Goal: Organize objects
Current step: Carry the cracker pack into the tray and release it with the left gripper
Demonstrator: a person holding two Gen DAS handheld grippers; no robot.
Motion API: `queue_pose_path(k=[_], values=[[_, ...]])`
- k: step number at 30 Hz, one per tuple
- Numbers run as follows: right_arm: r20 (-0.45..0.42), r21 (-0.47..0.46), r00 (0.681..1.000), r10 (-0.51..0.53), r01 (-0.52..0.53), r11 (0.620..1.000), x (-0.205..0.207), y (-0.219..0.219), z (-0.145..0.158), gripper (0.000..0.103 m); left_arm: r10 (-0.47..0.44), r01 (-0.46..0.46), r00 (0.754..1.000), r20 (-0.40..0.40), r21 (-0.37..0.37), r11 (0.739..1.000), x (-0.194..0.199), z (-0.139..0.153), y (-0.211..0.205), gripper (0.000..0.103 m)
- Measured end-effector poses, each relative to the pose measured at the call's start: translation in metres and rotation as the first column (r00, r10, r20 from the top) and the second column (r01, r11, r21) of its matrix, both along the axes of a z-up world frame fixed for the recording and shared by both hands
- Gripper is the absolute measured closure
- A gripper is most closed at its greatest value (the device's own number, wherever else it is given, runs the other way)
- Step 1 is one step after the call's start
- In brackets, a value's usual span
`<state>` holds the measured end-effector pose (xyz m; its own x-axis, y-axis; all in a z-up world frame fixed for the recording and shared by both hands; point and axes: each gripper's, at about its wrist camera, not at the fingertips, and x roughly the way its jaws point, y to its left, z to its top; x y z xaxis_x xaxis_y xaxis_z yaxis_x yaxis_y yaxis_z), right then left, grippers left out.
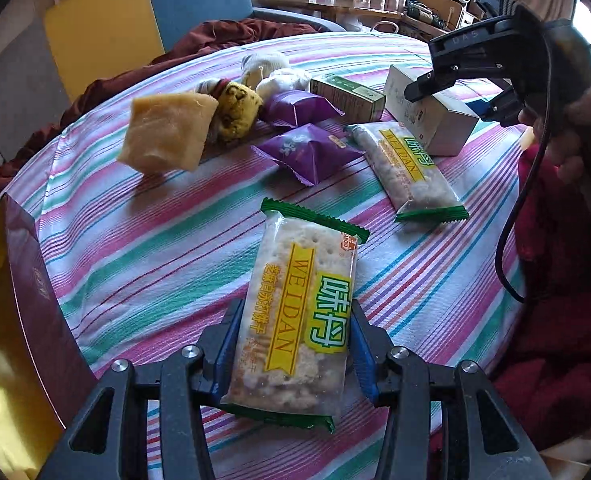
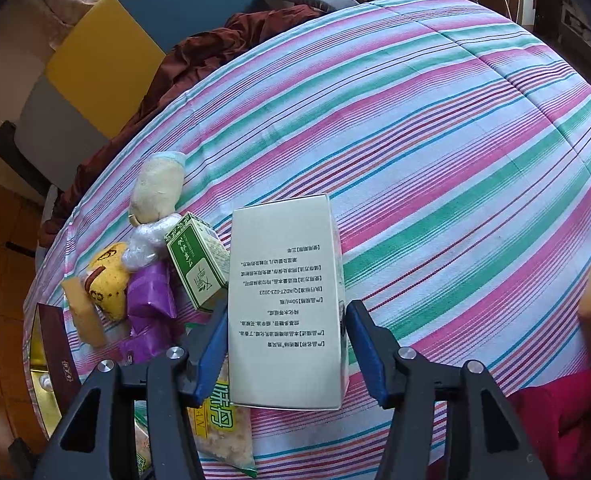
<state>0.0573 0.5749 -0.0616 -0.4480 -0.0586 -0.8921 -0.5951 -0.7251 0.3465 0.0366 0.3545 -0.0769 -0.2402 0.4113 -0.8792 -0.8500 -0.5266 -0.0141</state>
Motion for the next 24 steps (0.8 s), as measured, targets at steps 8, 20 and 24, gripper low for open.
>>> queue_pose_path(k=[8, 20, 24], values=[[-0.001, 0.016, 1.000, -0.018, 0.018, 1.000, 0.003, 0.004, 0.002, 0.046, 0.025, -0.024, 0.999, -0.021, 0.049, 0.999, 0.007, -0.002, -0.009, 0.054], [0.001, 0.027, 1.000, -0.020, 0.020, 0.999, 0.003, 0.003, 0.002, 0.046, 0.142, -0.140, 0.990, -0.003, 0.165, 0.976, -0.007, 0.047, -0.056, 0.054], [0.004, 0.033, 1.000, -0.021, 0.021, 0.999, 0.003, 0.003, 0.002, 0.046, 0.251, -0.251, 0.968, 0.028, 0.215, 0.944, -0.031, 0.066, -0.093, 0.054]])
